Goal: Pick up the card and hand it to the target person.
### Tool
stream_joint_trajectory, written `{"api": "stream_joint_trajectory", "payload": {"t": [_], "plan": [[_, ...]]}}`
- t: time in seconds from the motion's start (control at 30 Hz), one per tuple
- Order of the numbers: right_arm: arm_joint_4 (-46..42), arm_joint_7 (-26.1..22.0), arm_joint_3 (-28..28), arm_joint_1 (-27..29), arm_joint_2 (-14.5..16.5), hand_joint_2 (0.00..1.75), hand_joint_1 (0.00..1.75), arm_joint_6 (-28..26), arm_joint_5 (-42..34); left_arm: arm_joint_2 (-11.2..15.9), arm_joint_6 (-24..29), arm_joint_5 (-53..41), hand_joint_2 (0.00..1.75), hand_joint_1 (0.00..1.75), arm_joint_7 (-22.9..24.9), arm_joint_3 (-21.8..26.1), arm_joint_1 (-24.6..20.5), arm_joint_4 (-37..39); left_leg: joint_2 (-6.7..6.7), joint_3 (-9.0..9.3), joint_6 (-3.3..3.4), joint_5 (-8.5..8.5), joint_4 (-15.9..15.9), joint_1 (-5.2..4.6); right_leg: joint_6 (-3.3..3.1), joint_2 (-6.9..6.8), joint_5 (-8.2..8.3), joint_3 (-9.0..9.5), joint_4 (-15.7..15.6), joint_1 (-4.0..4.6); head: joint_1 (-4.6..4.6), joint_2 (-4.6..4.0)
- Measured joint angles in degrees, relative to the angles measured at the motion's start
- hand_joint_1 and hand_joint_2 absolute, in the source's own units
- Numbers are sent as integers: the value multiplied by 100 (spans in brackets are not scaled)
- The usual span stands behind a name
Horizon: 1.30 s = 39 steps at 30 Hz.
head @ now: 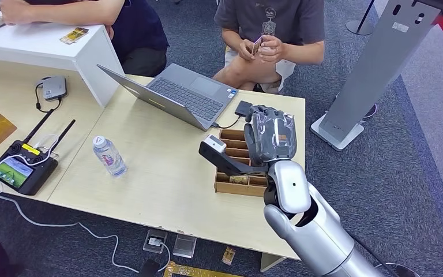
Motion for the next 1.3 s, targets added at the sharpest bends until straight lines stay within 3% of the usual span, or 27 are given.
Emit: {"api": "stream_joint_trajectory", "payload": {"t": [0.13, 0.33, 0.4, 0.8, 0.83, 0.9, 0.97, 1.03, 1.3], "plan": [[16, -76, -84, -181, -73, 175, 123, -94, 10, 1, 20, -58, 0, 0, -3, -1, -1, 0, 0, 0, 0, 0, 0, 0, 0, 0, 0, 0, 0, 0, -4, 0], [164, -75, -205, -510, -216, 175, 161, -259, 172, -8, 119, -162, 0, 0, 3, -17, -2, 0, 0, -2, 0, 0, 0, 0, 0, 0, 0, -1, 0, 0, -1, 0], [270, -92, -241, -622, -242, 175, 165, -291, 188, -9, 118, -189, 0, 0, -2, -26, -3, 0, 0, -3, 0, 0, 0, 0, 0, 0, 0, -1, 0, 0, 1, 0], [1397, -312, -216, -1278, -259, 175, 149, -513, 94, -9, 126, -213, 0, 0, -18, -41, -8, 0, -3, -6, 0, 0, 0, 0, 0, -3, 0, 0, 1, 0, -3, 0], [1513, -311, -199, -1316, -245, 175, 143, -507, 101, -9, 129, -212, 0, 0, -14, -42, -8, 0, -3, -6, 0, 0, 0, 0, 0, -3, 0, 0, 1, 0, -3, 0], [1742, -304, -160, -1388, -210, 175, 90, -485, 128, -9, 140, -209, 0, 0, -5, -42, -9, 0, -3, -7, 0, 0, 0, 0, 0, -3, 0, 0, 1, 0, -2, 0], [1965, -297, -118, -1454, -164, 175, 22, -445, 162, -9, 157, -200, 0, 0, 1, -42, -9, 0, -3, -7, 0, 0, 0, 0, 0, -3, 0, 0, 1, 0, 1, 0], [2187, -305, -74, -1505, -108, 175, 0, -398, 186, -9, 174, -187, 0, 0, 4, -42, -10, 0, -3, -7, 0, 0, 0, 0, 0, -3, 0, 0, 1, 0, 1, 0], [2821, -441, 123, -1585, 146, 175, 0, -492, -59, -9, 217, -113, 0, 0, 33, -42, -11, 0, -3, -8, 0, 0, 0, 0, 0, -3, 0, -3, 1, 0, -4, 0]]}}
